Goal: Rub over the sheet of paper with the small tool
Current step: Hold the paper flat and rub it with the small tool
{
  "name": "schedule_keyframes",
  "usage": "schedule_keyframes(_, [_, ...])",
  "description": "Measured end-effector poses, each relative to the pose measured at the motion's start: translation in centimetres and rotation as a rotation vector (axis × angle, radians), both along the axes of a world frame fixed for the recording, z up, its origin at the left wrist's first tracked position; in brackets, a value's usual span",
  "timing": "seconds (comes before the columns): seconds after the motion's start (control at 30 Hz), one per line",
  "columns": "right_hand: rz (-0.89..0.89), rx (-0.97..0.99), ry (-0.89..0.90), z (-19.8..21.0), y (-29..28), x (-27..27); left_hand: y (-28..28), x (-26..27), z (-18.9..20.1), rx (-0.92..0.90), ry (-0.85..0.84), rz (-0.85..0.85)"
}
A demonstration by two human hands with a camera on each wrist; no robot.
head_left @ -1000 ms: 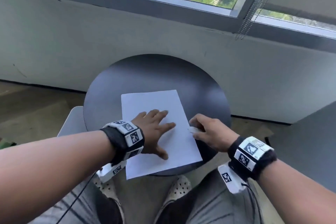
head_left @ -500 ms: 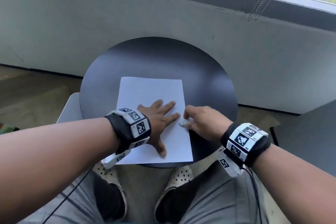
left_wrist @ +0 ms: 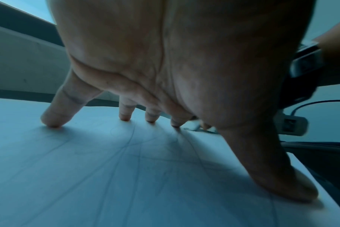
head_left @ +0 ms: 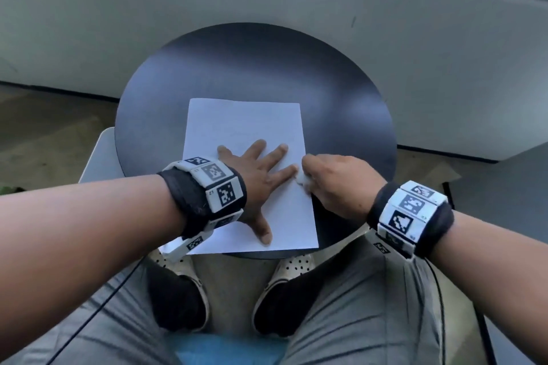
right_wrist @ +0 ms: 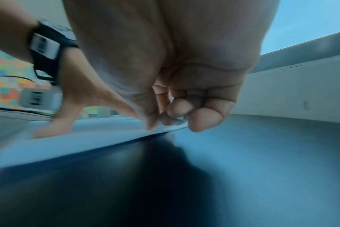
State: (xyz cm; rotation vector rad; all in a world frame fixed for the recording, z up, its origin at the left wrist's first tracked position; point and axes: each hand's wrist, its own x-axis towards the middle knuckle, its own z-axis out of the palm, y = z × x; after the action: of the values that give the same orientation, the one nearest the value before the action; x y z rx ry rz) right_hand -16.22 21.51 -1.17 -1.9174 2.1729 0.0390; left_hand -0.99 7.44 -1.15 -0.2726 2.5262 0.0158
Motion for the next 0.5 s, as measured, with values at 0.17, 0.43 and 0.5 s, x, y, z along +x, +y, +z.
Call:
schedule_keyframes(0.17, [0.364, 0.144, -0.093, 0.0, 3.2, 3.3, 0.1, 0.0, 0.0, 0.019, -0.015, 0.017])
schedule_keyframes(0.43, [0.286, 0.091, -0.112, 0.4, 2.2, 3.2, 0.0, 0.0, 0.1, 0.017, -0.015, 0.018])
schedule_keyframes(0.5, [0.381, 0.198, -0.147, 0.5, 2.9, 3.5, 0.0, 0.0, 0.0, 0.018, -0.014, 0.019])
